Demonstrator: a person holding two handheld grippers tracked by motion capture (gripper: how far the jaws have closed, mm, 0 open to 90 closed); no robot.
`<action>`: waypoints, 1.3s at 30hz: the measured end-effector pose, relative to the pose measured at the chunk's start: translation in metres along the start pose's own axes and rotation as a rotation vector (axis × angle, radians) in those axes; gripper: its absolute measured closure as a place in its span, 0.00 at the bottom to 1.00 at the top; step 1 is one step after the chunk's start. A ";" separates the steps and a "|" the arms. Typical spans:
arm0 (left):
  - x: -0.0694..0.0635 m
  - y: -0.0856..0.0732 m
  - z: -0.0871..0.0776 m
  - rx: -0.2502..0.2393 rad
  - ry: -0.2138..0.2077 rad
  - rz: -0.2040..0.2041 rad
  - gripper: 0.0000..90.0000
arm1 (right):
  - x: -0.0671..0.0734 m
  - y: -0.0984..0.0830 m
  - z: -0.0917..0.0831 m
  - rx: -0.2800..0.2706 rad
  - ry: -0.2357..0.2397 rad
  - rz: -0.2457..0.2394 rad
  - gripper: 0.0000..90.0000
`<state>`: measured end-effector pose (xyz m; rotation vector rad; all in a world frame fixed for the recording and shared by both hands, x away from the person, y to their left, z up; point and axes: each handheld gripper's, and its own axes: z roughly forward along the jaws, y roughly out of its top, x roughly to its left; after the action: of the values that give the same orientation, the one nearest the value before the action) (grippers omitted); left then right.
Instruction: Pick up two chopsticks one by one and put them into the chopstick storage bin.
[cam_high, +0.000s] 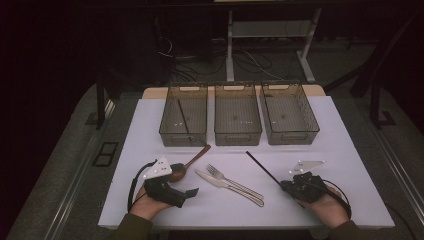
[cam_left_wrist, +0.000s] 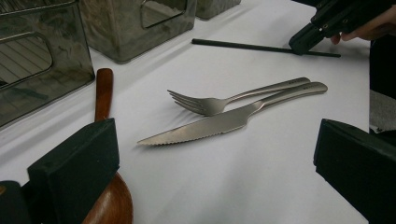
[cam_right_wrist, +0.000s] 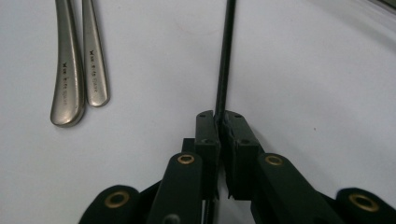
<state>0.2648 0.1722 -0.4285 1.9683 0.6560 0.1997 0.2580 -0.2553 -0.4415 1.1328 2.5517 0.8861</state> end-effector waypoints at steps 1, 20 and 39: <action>0.000 0.000 0.000 0.003 0.000 0.003 0.00 | -0.001 0.000 0.000 -0.001 0.010 0.015 0.93; 0.000 0.000 0.000 0.002 -0.001 0.000 0.00 | -0.008 -0.003 -0.004 -0.048 0.058 0.029 0.95; 0.000 0.000 0.001 0.001 -0.003 0.001 0.00 | -0.011 0.003 -0.023 -0.176 0.119 0.053 0.95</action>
<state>0.2649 0.1714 -0.4283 1.9699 0.6532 0.1964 0.2576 -0.2713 -0.4219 1.1306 2.4858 1.1985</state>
